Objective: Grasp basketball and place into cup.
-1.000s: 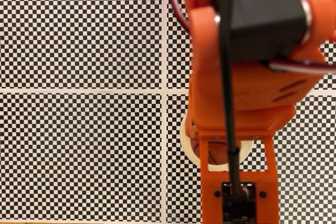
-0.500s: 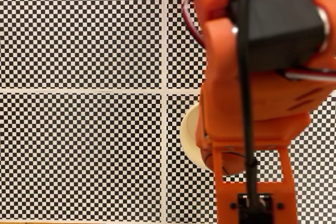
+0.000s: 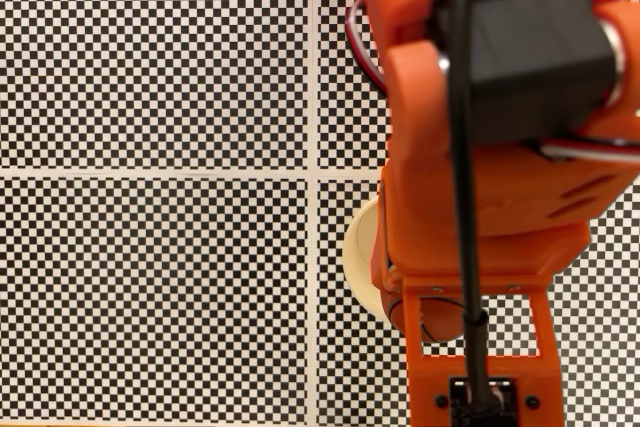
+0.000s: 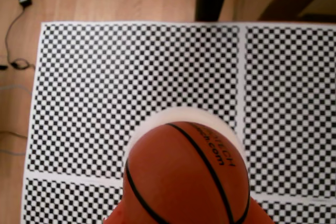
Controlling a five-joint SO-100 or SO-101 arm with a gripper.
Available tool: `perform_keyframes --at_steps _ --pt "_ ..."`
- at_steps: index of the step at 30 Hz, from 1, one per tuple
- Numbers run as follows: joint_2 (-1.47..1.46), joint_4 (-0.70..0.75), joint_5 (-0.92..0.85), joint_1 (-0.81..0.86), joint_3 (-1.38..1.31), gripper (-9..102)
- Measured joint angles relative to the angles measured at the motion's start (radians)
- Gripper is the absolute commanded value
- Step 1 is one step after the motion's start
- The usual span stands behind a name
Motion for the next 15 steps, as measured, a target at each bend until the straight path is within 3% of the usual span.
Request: perform_keyframes --at_steps 11,15 --pt "-0.005 0.0 0.0 -0.003 0.0 35" --pt "-0.014 0.0 0.0 -0.003 0.0 36"
